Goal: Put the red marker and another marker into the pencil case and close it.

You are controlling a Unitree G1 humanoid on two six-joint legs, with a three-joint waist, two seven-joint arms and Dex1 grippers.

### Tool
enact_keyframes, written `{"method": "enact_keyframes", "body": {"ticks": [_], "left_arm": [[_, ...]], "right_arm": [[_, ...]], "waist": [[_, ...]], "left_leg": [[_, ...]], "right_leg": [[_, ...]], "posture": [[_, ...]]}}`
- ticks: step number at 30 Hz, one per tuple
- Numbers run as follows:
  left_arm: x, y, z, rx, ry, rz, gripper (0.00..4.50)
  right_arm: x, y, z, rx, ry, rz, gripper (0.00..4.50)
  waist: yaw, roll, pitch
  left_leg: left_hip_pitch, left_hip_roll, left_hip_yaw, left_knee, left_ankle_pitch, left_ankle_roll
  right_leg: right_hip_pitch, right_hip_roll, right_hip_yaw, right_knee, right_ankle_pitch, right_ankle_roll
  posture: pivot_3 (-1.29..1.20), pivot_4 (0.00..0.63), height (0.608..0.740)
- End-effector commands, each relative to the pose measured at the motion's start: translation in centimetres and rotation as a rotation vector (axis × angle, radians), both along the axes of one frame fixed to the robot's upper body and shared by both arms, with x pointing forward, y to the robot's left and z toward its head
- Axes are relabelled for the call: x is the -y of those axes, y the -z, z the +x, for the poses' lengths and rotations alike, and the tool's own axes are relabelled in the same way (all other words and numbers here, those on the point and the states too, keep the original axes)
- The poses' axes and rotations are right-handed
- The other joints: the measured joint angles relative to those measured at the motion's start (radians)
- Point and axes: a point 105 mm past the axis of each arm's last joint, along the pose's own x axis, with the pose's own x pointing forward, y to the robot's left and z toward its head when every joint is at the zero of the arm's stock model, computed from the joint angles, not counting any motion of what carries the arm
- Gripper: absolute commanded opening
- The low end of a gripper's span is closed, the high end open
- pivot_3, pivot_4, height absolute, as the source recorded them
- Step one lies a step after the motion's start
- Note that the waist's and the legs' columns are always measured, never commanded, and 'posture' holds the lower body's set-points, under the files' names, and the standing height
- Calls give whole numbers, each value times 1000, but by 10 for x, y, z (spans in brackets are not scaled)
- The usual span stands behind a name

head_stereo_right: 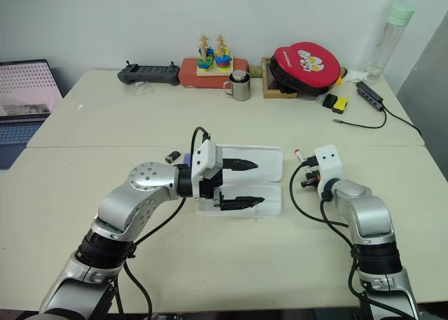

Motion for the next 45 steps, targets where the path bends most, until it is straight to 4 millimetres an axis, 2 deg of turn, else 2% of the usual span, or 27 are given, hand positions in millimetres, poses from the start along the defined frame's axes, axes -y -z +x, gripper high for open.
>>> {"method": "enact_keyframes", "body": {"ticks": [1,3,5,7,8,9,14,19,24,30,32,35,39,45], "left_arm": [[-6,-14,0,34,-24,-47,4500],[-17,-16,-2,13,-59,-68,4500],[-28,-14,-5,-7,-97,-69,4500],[-41,-10,-7,-24,-153,-64,4500],[-45,-9,-7,-28,-173,-62,4500],[-54,-6,-10,-45,-205,-62,4500],[-91,2,-20,-76,-372,-39,4500],[-117,5,-30,-87,-500,-24,4500],[-134,1,-30,-65,-575,-23,4500],[-143,-6,-21,-63,-644,-80,4500],[-147,-5,-17,-65,-678,-86,4500],[-148,-4,-11,-92,-717,-129,4500],[-154,0,1,-103,-812,-158,4500],[-160,4,4,-143,-902,-211,4500]], "right_arm": [[19,-44,12,181,26,42,296],[16,-78,16,307,-27,124,296],[2,-107,12,408,-158,177,296],[-20,-122,3,459,-332,160,296],[-26,-124,0,466,-390,148,296],[-42,-124,-8,458,-510,114,296],[-93,-103,-29,348,-906,-31,296],[-125,-73,-30,259,-1112,-181,296],[-135,-45,-24,181,-1186,-247,296],[-134,-26,-21,129,-1215,-287,296],[-134,-26,-19,133,-1207,-280,1003],[-137,-29,-18,145,-1203,-262,1503],[-141,-38,-23,168,-1217,-223,2487],[-150,-75,-33,256,-1243,-59,3742]], "waist": [[0,0,0],[-4,1,0],[-13,1,0],[-26,1,0],[-29,1,0],[-29,1,0],[-30,1,1],[-25,1,1],[-17,0,1],[-17,0,1],[-19,0,1],[-25,0,1],[-24,0,1],[-26,0,1]], "left_leg": [[0,0,0,0,0,0],[0,0,1,0,0,0],[-1,1,3,-1,0,0],[-1,2,3,-3,0,0],[0,2,2,-4,0,0],[0,3,2,-4,0,0],[0,2,3,-5,0,0],[0,2,2,-4,0,0],[-1,1,0,-4,0,0],[-1,1,1,-4,0,0],[-1,2,1,-4,0,0],[-1,2,1,-4,0,0],[-1,1,0,-4,0,0],[-1,2,0,-4,0,0]], "right_leg": [[0,0,0,0,0,0],[-1,0,0,0,0,0],[-4,1,0,1,0,0],[-4,2,1,1,0,0],[-4,2,1,1,0,0],[-4,2,1,0,0,0],[-4,1,1,-1,0,0],[-4,1,0,-1,0,0],[-3,0,0,-1,0,0],[-4,0,0,-1,0,0],[-4,0,0,-1,0,0],[-4,0,0,-1,0,0],[-4,0,-1,-1,0,0],[-4,0,-1,-1,0,0]], "posture": [[0,150,740],[0,150,740],[0,150,740],[0,150,740],[0,150,740],[0,150,740],[0,150,740],[0,150,740],[0,150,740],[0,150,740],[0,150,740],[0,150,740],[0,150,740],[0,150,740]]}}
